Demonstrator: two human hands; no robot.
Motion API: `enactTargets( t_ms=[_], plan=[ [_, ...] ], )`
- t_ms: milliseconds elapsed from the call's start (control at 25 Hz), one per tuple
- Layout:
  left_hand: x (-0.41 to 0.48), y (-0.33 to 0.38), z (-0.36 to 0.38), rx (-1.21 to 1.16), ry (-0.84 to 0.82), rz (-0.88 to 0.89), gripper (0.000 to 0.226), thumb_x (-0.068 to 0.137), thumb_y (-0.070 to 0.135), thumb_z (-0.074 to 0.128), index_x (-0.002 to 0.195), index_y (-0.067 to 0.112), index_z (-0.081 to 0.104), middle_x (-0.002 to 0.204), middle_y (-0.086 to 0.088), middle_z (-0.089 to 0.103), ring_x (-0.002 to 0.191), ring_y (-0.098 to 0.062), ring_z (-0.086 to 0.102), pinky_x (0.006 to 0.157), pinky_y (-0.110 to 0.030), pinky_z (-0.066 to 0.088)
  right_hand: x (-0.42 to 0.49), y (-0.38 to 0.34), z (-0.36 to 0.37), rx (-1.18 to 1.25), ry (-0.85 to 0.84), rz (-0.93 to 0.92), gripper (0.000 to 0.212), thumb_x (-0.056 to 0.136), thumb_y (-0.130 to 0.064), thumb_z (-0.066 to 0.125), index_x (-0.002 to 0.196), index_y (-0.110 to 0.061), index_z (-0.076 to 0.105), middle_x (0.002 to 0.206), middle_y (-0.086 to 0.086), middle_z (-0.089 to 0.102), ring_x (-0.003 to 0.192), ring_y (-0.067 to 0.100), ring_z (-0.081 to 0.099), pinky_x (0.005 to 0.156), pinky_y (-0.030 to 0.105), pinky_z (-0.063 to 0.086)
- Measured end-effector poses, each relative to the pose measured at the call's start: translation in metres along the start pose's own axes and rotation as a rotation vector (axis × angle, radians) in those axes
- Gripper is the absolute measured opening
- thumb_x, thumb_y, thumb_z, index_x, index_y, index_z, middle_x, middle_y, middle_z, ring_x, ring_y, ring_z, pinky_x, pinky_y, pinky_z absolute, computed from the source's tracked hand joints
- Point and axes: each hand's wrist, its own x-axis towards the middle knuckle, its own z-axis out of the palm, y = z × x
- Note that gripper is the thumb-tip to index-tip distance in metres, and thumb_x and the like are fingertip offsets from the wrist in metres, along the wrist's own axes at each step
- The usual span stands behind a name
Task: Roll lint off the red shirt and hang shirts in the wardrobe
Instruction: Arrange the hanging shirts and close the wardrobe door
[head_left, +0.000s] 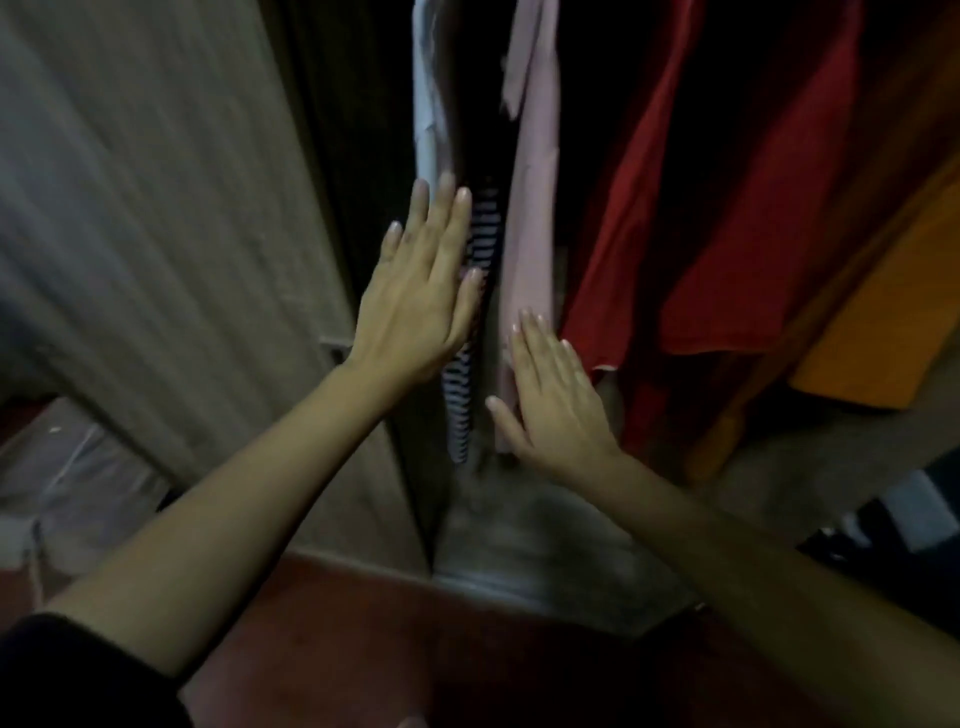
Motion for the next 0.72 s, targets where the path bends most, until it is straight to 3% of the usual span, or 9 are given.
enactTargets(
  t_ms=[80,280,440,520,600,720],
  plan=[
    [-0.035,-0.033,0.0,0.045,-0.04,-0.003,0.057,0.097,0.027,0.037,0.145,0.001,0.02,0.152,-0.02,0.023,0.142,-0.026,0.013,0.115,-0.032,0.008,-0.009,-0.033,0.04,0.015,-0.03,-0.057,0.068,0.088,-0.043,0.04,0.138,0.001,0.036,0.145,0.02,0.04,0.135,0.03,0.038,0.11,0.04,0.028],
    [-0.075,-0.118,-0.008,0.158,-0.136,0.011,0.056,0.099,0.028,0.032,0.146,0.003,0.014,0.154,-0.02,0.02,0.142,-0.019,0.005,0.116,-0.033,0.006,-0.009,-0.097,0.113,-0.077,-0.201,-0.22,0.066,0.078,-0.045,0.059,0.128,-0.002,0.053,0.134,0.014,0.055,0.128,0.026,0.049,0.106,0.039,0.038],
    [-0.074,-0.164,-0.009,0.264,-0.142,0.201,0.054,0.099,0.029,0.029,0.146,0.007,0.016,0.153,-0.017,0.023,0.14,-0.014,0.003,0.116,-0.039,0.009,0.028,-0.122,0.139,-0.351,-0.37,-0.319,0.065,0.074,-0.052,0.061,0.121,-0.007,0.061,0.125,0.009,0.063,0.123,0.022,0.054,0.108,0.036,0.034],
    [-0.069,-0.18,-0.011,0.306,-0.109,0.295,0.052,0.099,0.029,0.029,0.146,0.007,0.019,0.152,-0.016,0.028,0.14,-0.016,0.008,0.115,-0.039,0.011,0.047,-0.132,0.14,-0.559,-0.393,-0.327,0.063,0.085,-0.053,0.046,0.129,-0.009,0.054,0.135,0.007,0.055,0.132,0.022,0.044,0.113,0.036,0.026],
    [-0.063,-0.19,-0.012,0.318,-0.081,0.357,0.052,0.099,0.028,0.029,0.145,0.006,0.021,0.151,-0.015,0.03,0.139,-0.018,0.013,0.114,-0.038,0.009,0.059,-0.139,0.142,-0.739,-0.394,-0.428,0.062,0.095,-0.046,0.029,0.141,-0.006,0.034,0.149,0.011,0.036,0.142,0.026,0.026,0.117,0.039,0.013],
    [-0.053,-0.199,-0.009,0.337,-0.081,0.439,0.052,0.099,0.028,0.03,0.145,0.006,0.023,0.151,-0.014,0.03,0.14,-0.024,0.021,0.114,-0.037,0.007,0.072,-0.151,0.142,-0.873,-0.451,-0.492,0.059,0.098,-0.037,0.029,0.145,-0.003,0.017,0.154,0.015,0.021,0.143,0.031,0.014,0.119,0.042,0.005]
  ],
)
